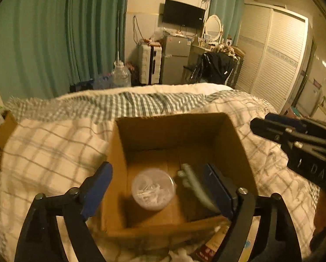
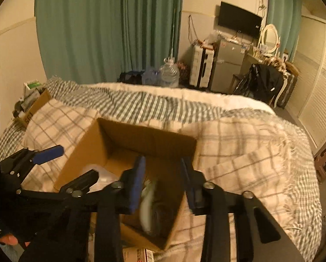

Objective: Organize objects
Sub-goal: 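Carry the swab container with the left gripper while the right gripper carries the green clip into the box, then grasp the blue Vinda tissue pack with the left gripper while the right gripper grasps the medicine box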

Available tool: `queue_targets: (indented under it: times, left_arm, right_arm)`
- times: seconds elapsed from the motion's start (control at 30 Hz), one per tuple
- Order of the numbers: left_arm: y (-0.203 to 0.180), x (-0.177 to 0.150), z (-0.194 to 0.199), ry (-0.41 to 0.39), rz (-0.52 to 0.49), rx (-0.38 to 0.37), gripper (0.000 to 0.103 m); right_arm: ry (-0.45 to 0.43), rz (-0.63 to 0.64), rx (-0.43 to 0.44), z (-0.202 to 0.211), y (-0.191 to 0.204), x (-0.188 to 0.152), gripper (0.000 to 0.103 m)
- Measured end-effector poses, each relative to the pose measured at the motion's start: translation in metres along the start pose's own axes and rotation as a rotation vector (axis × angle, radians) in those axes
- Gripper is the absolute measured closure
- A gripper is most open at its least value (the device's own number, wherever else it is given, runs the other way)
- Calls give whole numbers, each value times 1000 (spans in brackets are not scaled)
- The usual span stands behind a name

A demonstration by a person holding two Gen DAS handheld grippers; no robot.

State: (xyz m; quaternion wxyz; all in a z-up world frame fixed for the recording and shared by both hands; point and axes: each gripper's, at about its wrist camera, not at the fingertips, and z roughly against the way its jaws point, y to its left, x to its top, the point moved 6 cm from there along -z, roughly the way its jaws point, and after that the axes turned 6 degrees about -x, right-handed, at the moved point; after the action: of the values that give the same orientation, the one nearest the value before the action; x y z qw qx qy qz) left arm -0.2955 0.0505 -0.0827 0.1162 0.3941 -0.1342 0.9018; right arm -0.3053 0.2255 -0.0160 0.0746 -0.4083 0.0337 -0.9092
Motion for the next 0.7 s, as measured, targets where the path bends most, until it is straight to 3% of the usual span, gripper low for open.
queue_targets:
  times: [0.07, 0.2, 0.5, 0.7]
  left_arm:
    - [-3, 3, 24, -11, -2, 8, 7]
    - [-6, 3, 73, -22, -2, 26, 3]
    - [-1, -31, 146, -34, -10, 103, 0]
    - [6, -68, 163, -20, 1, 175, 0]
  right_arm:
    - [-17, 5, -18, 21, -2, 3, 67]
    - [-62, 30, -36, 75, -6, 2, 47]
    - [-106, 135, -62, 159, -1, -30, 37]
    - [-93, 206, -50, 173, 16, -68, 31]
